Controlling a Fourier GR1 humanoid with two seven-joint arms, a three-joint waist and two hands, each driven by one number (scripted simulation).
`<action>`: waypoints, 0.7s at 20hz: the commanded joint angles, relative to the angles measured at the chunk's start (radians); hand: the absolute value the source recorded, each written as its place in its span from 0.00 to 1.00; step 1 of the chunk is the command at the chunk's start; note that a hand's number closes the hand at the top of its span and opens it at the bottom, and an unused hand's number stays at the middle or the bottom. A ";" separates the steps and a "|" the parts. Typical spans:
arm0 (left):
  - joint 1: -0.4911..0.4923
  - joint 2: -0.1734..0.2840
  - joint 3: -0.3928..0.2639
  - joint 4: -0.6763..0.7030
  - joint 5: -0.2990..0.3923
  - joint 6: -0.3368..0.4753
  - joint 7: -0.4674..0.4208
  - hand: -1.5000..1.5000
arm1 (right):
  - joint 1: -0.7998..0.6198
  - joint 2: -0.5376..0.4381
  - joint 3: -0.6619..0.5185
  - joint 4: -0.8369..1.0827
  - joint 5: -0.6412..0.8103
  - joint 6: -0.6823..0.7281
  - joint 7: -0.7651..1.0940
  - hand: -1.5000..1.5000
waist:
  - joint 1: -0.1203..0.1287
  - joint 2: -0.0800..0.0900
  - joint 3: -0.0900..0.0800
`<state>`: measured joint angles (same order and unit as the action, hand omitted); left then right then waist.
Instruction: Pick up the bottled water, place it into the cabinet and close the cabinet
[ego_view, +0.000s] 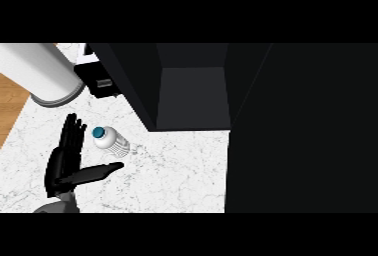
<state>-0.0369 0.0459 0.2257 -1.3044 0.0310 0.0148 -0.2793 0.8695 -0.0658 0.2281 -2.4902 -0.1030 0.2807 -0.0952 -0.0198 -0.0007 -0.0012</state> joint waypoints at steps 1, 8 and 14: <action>-0.101 0.022 0.060 0.226 0.005 0.007 -0.137 0.00 | 0.069 -0.011 0.019 -0.150 -0.008 -0.002 0.039 0.00 | -0.008 0.002 -0.001; -0.119 0.051 0.083 0.461 0.032 -0.092 -0.296 0.00 | 0.106 -0.020 0.020 -0.126 -0.009 0.021 -0.029 0.00 | -0.004 0.000 0.000; -0.192 0.019 0.077 0.660 0.043 -0.180 -0.412 0.00 | 0.153 -0.066 -0.043 -0.135 -0.081 0.053 -0.053 0.00 | -0.013 0.003 -0.001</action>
<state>-0.2155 0.0782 0.3040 -0.7610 0.0702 -0.1102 -0.6016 0.9583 -0.0933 0.2415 -2.4968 -0.0848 0.3096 -0.1712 -0.0281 0.0017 -0.0021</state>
